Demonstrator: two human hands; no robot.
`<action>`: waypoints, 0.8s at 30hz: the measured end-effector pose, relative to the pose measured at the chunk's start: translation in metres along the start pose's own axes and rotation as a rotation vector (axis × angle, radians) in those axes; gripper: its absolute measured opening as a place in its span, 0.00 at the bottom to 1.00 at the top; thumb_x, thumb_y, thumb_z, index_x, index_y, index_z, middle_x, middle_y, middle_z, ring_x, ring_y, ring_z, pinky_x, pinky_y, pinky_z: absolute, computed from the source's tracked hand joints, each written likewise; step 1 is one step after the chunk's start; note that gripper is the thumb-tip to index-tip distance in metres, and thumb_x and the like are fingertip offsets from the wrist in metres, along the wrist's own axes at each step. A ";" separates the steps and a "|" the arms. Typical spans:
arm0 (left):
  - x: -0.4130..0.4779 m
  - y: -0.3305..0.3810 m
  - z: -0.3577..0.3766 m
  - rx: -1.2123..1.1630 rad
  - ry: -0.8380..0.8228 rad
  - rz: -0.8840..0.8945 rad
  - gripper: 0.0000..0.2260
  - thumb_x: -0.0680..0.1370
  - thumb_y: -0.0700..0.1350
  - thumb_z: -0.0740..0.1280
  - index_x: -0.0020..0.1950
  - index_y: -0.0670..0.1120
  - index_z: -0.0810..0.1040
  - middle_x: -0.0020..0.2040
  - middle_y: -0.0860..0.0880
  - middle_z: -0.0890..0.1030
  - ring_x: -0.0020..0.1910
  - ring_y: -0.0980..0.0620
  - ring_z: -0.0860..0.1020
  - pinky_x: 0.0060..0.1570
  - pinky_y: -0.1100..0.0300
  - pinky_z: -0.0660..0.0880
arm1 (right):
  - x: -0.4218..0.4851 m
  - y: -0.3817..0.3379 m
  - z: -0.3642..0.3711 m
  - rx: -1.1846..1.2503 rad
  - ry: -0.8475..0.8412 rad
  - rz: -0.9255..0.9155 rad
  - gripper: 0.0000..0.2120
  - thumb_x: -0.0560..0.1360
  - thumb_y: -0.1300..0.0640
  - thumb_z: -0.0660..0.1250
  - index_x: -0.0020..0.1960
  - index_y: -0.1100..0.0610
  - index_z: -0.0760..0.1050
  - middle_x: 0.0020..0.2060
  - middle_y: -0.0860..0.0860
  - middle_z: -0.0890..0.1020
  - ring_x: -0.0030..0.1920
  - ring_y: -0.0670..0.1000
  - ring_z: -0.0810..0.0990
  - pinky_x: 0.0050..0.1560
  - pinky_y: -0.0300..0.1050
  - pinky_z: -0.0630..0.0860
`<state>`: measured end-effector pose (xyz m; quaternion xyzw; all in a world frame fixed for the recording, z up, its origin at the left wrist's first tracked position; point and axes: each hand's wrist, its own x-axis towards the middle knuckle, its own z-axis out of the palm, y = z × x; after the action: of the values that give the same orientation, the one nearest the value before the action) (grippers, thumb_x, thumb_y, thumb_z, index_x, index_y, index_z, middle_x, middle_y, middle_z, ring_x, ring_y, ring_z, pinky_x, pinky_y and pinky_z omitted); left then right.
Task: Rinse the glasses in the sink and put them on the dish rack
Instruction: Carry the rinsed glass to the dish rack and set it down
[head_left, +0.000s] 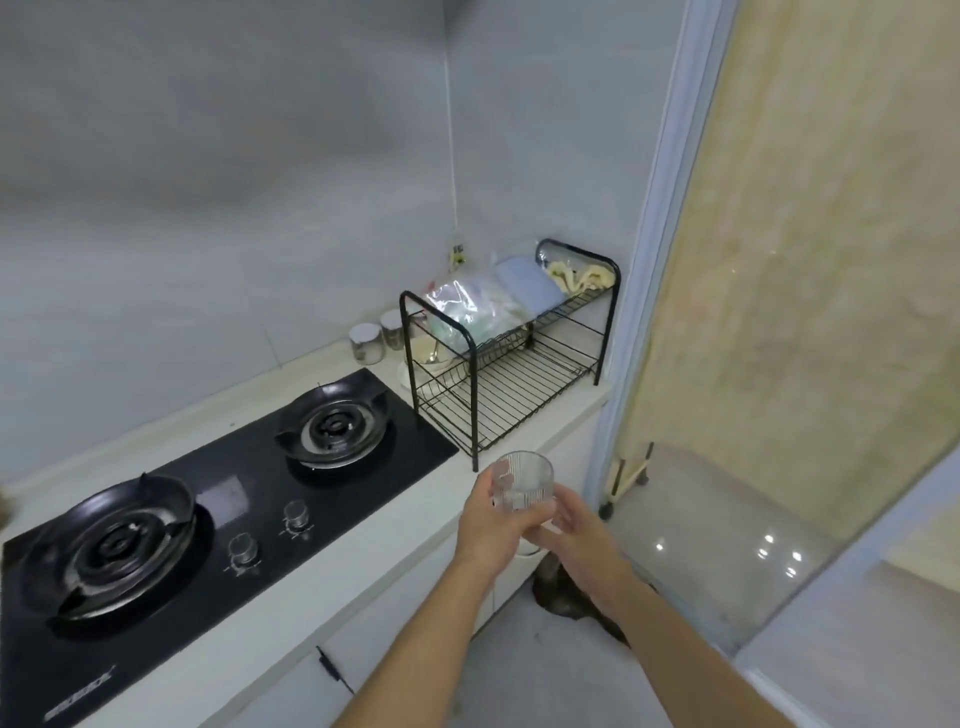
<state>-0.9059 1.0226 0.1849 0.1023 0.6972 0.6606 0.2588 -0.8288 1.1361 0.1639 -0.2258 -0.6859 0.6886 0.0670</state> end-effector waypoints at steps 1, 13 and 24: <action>0.017 0.002 0.013 -0.009 0.019 -0.010 0.36 0.70 0.44 0.82 0.75 0.55 0.71 0.67 0.54 0.77 0.64 0.52 0.78 0.62 0.57 0.77 | 0.019 -0.003 -0.016 -0.033 -0.016 -0.001 0.24 0.74 0.63 0.77 0.65 0.46 0.75 0.62 0.43 0.82 0.67 0.45 0.77 0.67 0.46 0.76; 0.155 0.012 0.081 -0.091 0.194 -0.207 0.12 0.81 0.40 0.64 0.58 0.56 0.80 0.57 0.47 0.85 0.55 0.50 0.84 0.61 0.51 0.81 | 0.194 -0.030 -0.116 -0.174 -0.299 0.180 0.27 0.74 0.63 0.76 0.67 0.51 0.67 0.60 0.47 0.83 0.58 0.40 0.80 0.49 0.32 0.76; 0.250 -0.028 0.083 -0.185 0.385 -0.212 0.08 0.87 0.48 0.60 0.66 0.57 0.69 0.44 0.47 0.80 0.44 0.50 0.79 0.58 0.53 0.81 | 0.327 -0.037 -0.117 -0.488 -0.421 0.251 0.29 0.70 0.27 0.69 0.63 0.41 0.67 0.54 0.50 0.85 0.52 0.49 0.85 0.59 0.52 0.79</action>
<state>-1.0699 1.2129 0.1019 -0.1235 0.6772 0.6980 0.1972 -1.0799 1.3761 0.1330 -0.1706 -0.7960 0.5387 -0.2171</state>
